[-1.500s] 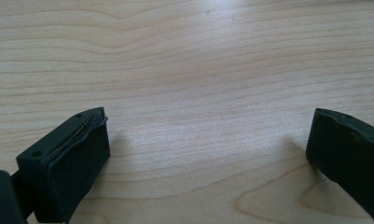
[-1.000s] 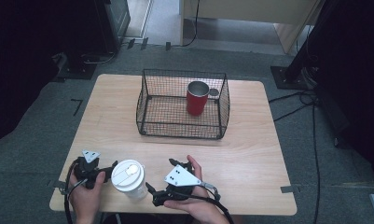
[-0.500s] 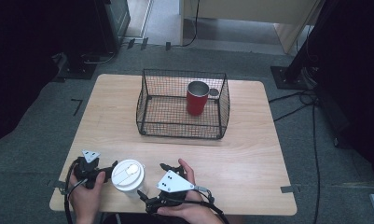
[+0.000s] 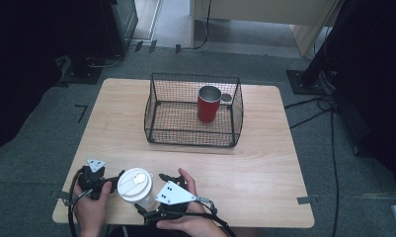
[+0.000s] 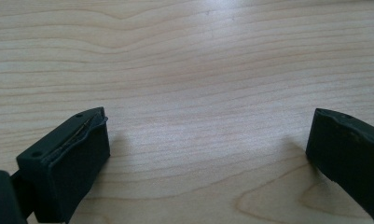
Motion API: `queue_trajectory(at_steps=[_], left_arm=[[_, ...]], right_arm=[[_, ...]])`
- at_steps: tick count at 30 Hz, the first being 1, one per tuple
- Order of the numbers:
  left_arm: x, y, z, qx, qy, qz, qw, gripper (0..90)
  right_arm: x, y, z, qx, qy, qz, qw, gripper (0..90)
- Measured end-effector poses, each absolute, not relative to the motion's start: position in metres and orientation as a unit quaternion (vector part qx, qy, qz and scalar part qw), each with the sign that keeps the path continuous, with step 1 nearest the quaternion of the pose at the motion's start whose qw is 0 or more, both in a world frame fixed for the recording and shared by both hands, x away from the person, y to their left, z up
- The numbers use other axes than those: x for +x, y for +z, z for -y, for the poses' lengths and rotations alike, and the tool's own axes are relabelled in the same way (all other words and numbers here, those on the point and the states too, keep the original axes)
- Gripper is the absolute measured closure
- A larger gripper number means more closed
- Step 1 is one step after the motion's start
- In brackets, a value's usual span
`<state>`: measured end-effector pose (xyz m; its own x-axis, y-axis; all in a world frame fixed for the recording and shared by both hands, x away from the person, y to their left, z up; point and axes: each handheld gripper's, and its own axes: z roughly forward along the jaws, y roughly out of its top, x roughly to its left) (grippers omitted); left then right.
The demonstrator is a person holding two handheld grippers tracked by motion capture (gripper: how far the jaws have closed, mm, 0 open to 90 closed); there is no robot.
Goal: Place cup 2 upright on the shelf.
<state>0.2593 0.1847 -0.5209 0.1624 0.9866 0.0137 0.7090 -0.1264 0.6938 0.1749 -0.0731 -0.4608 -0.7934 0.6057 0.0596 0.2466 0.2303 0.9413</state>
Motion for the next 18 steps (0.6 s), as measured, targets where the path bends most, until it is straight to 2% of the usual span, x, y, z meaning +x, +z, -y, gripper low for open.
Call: queue_trajectory(at_steps=[11, 18], left_arm=[[0.259, -0.521, -0.185, 0.708, 0.247, -0.598, 0.282, 0.0], [0.259, -0.521, -0.185, 0.708, 0.247, -0.599, 0.282, 0.0]], right_arm=[[0.181, -0.461, 0.057, 0.277, 0.563, -0.763, 0.156, 0.5], [0.183, -0.461, 0.053, 0.270, 0.566, -0.763, 0.157, 11.4]])
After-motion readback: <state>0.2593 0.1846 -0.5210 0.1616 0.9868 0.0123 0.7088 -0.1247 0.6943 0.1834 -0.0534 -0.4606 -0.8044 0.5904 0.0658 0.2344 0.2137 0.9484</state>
